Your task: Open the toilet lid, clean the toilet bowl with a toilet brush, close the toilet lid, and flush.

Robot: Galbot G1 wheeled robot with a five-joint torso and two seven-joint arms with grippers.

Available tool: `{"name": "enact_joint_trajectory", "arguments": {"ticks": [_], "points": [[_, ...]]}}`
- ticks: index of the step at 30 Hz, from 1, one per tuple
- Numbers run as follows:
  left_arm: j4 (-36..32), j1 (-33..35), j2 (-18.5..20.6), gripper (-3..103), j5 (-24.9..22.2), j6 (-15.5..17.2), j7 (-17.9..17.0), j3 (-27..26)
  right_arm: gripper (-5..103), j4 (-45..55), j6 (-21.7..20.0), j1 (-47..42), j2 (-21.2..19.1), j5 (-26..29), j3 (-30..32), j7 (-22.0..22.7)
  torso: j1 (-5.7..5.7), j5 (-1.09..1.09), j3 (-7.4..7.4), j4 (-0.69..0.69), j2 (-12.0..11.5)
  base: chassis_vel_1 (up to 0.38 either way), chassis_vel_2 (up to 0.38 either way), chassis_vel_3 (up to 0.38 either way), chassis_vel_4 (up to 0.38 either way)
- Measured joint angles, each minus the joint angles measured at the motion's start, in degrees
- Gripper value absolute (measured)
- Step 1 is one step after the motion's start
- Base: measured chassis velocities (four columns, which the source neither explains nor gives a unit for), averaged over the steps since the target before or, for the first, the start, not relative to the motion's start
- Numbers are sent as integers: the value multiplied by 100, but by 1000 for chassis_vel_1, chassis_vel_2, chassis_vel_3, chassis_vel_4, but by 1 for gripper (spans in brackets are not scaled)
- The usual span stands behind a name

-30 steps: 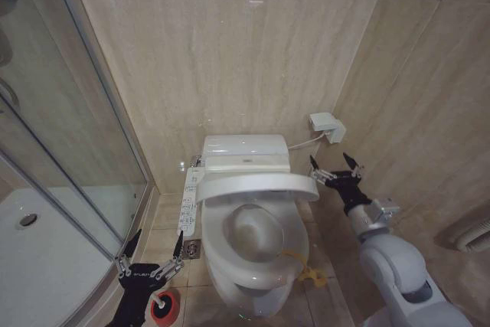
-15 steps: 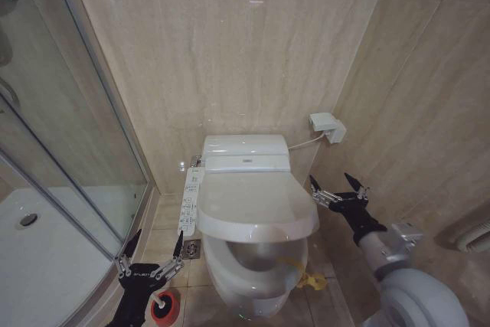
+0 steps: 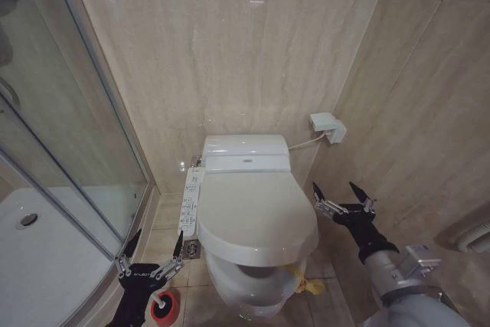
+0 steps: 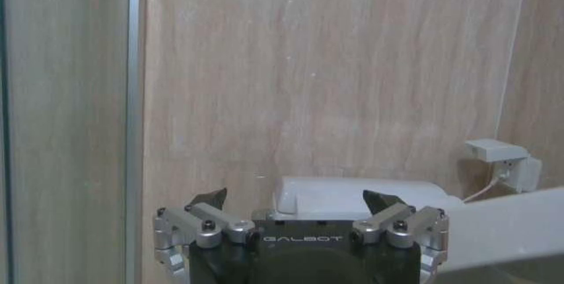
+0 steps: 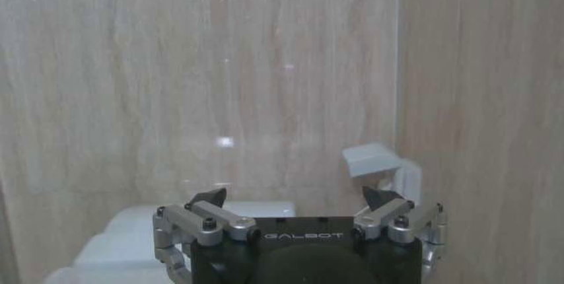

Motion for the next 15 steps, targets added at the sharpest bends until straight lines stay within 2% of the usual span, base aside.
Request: {"name": "enact_joint_trajectory", "arguments": {"ticks": [1,2,4,5,6,7,9,10,11,13,15], "points": [[0,0,0,100,0,0,0,1,100,-101,345,-77,33,-108,181,-278,0,0,0,-1,0,0,0,0,0],[0,0,0,100,0,0,0,1,100,-101,345,-77,33,-108,181,-278,0,0,0,-1,0,0,0,0,0],[0,0,0,100,0,0,0,-1,100,-464,1067,-86,51,-227,782,-963,0,0,0,0,0,0,0,0,0],[0,0,0,100,0,0,0,0,100,-550,1159,-93,52,-116,967,-1218,0,2,0,0,0,0,0,0,0],[0,0,0,100,0,0,0,1,100,-602,1175,-138,49,138,1166,-1469,0,2,0,1,0,0,0,0,0],[0,0,0,100,0,0,0,1,100,-602,1175,-138,49,138,1166,-1469,0,2,0,1,0,0,0,0,0],[0,0,0,100,0,0,0,1,100,-704,1140,-264,50,615,1510,-1940,0,0,0,0,0,0,0,0,0],[0,0,0,100,0,0,0,1,100,-757,1125,-302,62,678,1600,-2120,0,0,0,0,0,0,0,0,0],[0,0,0,100,0,0,0,1,100,-757,1125,-302,62,678,1600,-2120,0,0,0,0,0,0,0,0,0],[0,0,0,100,0,0,0,1,100,-924,1095,-382,112,846,1857,-2689,0,0,0,-1,0,0,0,0,0],[0,0,0,100,0,0,0,1,100,-1016,1085,-426,146,949,1951,-2961,0,1,0,-1,0,0,0,0,0]]}}
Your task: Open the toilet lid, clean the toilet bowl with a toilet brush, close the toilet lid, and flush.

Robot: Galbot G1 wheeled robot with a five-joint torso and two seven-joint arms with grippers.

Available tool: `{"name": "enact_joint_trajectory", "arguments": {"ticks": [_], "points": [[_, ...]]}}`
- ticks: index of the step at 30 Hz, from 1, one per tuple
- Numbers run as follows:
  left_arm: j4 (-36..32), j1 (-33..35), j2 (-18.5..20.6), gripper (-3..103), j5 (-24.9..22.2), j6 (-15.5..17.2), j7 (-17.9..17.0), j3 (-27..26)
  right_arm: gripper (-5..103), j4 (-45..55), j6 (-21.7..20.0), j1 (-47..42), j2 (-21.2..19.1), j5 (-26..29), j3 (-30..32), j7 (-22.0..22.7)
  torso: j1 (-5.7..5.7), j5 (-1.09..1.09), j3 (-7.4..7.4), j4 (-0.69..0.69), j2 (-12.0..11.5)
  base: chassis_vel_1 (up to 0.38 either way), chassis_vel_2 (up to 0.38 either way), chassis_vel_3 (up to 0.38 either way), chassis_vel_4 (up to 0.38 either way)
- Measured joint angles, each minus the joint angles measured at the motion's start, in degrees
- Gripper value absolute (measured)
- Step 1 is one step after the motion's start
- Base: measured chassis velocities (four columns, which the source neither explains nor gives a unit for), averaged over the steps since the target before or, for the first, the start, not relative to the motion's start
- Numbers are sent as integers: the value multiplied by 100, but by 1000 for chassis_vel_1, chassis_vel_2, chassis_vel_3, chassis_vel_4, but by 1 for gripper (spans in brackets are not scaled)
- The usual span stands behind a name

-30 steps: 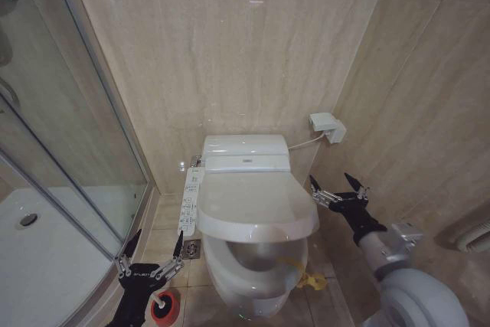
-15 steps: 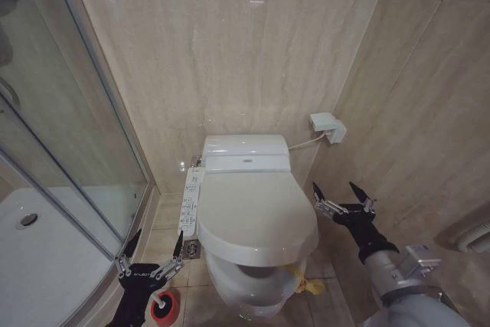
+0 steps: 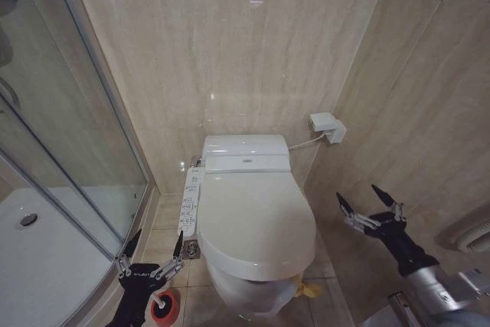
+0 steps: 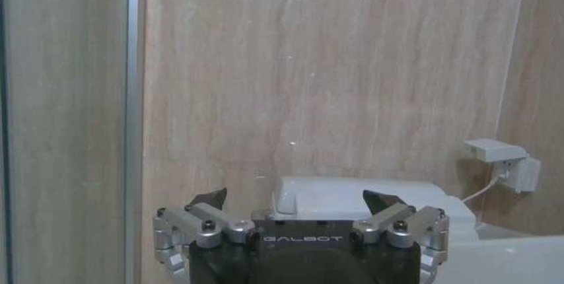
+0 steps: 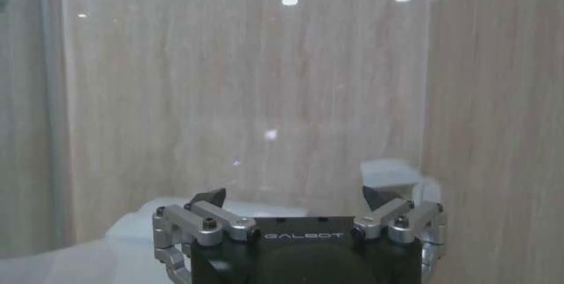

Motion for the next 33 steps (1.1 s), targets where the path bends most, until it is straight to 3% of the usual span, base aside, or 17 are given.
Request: {"name": "enact_joint_trajectory", "arguments": {"ticks": [6,10,14,15,17,24,33], "points": [[0,0,1,100,0,0,0,0,100,-156,-3,37,294,87,156,-339,0,0,0,1,0,0,0,0,0],[0,0,0,100,0,0,0,0,100,-69,183,-144,662,7,20,-146,0,-1,0,0,0,0,0,0,0],[-1,0,0,100,0,0,0,0,100,266,542,-304,985,-214,-412,722,0,-2,0,1,0,0,0,0,0],[-1,0,0,100,0,0,0,0,100,266,542,-304,985,-214,-412,722,0,-2,0,1,0,0,0,0,0],[0,0,0,100,0,0,0,0,100,406,861,-411,1076,-600,-833,1349,0,-1,0,2,0,0,0,0,0],[0,0,0,100,0,0,0,0,100,435,1014,-557,1038,-734,-1063,1527,0,-1,0,1,0,0,0,0,0],[0,0,0,100,0,0,0,0,100,457,942,-599,720,-327,-870,1466,0,0,0,1,0,0,0,0,0]]}}
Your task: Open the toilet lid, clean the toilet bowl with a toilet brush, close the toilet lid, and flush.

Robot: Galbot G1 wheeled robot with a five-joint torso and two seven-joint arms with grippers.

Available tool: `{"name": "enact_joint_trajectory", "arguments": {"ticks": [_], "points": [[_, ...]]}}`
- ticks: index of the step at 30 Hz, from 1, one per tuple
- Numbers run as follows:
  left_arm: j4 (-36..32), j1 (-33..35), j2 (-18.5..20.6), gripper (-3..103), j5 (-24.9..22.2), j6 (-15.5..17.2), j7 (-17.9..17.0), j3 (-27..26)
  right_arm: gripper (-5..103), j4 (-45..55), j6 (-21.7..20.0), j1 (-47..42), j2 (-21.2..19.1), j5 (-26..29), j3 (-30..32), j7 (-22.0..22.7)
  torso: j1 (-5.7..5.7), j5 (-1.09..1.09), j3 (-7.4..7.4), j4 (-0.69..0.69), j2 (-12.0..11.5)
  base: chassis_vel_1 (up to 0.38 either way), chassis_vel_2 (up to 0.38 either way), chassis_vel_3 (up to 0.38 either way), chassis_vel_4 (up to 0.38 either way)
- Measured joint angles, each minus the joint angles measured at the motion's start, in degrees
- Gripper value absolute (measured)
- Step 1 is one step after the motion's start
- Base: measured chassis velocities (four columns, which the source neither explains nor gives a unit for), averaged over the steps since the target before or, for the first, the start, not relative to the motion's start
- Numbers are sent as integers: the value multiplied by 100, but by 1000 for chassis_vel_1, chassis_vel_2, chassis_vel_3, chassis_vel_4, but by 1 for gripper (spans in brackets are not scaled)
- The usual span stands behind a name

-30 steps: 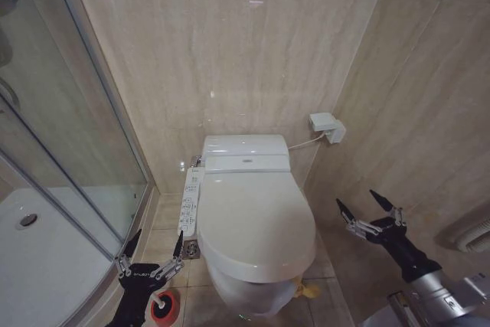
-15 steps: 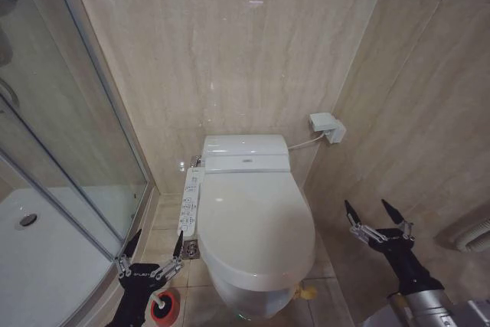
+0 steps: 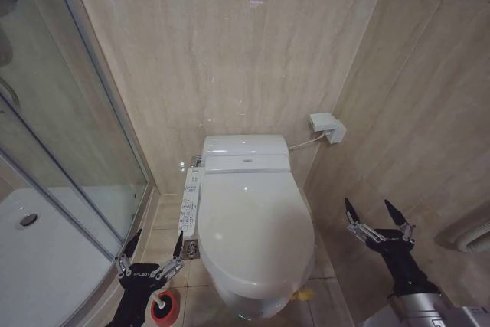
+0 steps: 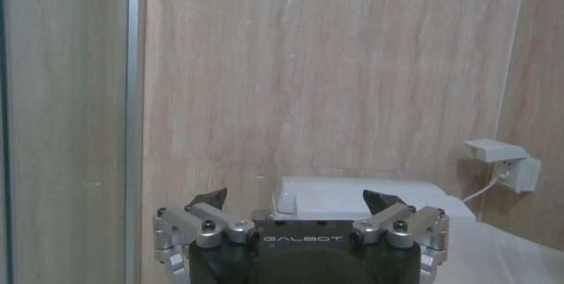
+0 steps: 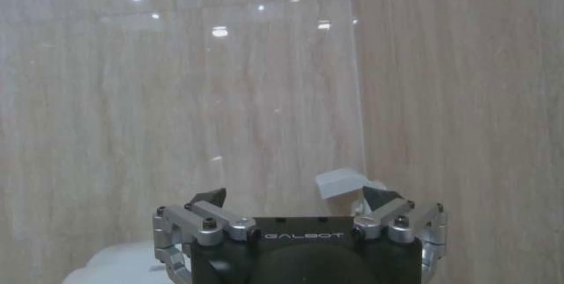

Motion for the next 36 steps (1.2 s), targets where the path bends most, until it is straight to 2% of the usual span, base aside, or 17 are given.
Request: {"name": "enact_joint_trajectory", "arguments": {"ticks": [14,23,36], "points": [[0,0,0,100,0,0,0,0,100,83,26,-29,-15,-249,-116,-135,0,0,0,0,0,0,0,0,0],[0,0,0,100,0,0,0,0,100,-89,367,-131,101,-508,-241,-218,0,0,0,0,0,0,0,0,0],[0,0,0,100,0,0,0,0,100,22,499,-270,137,-348,-141,-210,0,0,0,0,0,0,0,0,0]]}}
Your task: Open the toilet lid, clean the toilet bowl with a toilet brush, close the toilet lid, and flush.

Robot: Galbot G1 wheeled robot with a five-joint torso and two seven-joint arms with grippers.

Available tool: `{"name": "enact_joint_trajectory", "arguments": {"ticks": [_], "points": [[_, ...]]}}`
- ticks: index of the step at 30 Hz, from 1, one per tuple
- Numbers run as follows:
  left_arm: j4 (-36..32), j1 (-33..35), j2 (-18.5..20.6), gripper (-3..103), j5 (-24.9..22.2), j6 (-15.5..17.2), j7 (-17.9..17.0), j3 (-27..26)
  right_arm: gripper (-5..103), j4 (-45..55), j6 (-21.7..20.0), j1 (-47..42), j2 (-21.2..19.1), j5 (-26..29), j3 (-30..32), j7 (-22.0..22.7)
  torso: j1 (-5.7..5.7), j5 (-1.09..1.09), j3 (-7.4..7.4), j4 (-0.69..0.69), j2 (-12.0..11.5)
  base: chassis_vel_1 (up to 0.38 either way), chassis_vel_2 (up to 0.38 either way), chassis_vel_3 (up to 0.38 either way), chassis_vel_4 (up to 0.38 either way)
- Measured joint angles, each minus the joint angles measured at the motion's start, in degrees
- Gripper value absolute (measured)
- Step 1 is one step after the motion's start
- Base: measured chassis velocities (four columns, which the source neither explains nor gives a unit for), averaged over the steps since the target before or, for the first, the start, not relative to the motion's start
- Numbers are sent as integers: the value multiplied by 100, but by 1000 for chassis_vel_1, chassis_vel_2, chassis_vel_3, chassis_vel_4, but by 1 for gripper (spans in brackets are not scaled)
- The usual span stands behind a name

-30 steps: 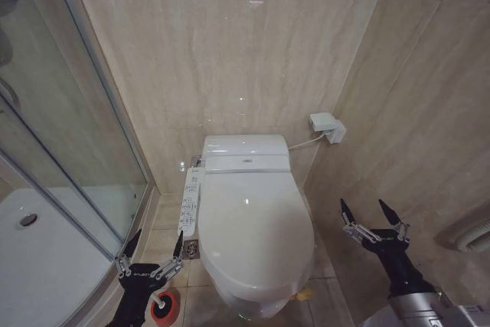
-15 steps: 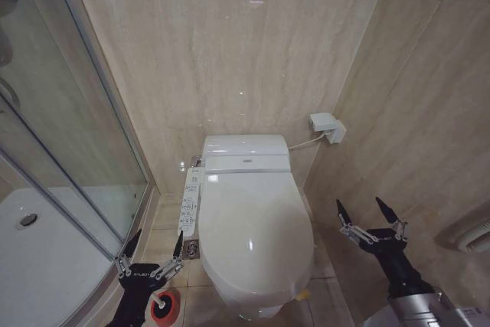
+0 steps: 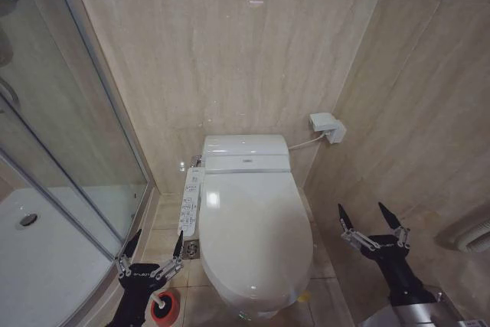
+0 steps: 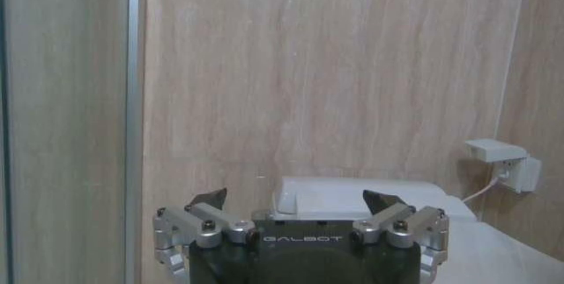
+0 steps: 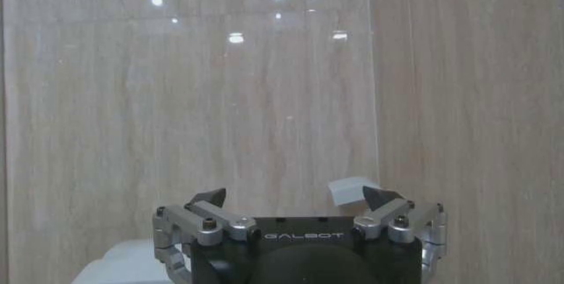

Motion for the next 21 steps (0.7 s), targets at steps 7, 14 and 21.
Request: {"name": "enact_joint_trajectory", "arguments": {"ticks": [7,14,21], "points": [[0,0,0,100,0,0,0,0,100,113,48,-26,-1,99,29,-39,0,0,0,0,0,0,0,0,0],[0,0,0,100,0,0,0,0,100,120,66,-28,-8,117,5,-127,0,0,0,0,0,0,0,0,0],[0,0,0,100,0,0,0,0,100,116,68,-25,-10,120,2,-130,0,0,0,0,0,0,0,0,0]]}}
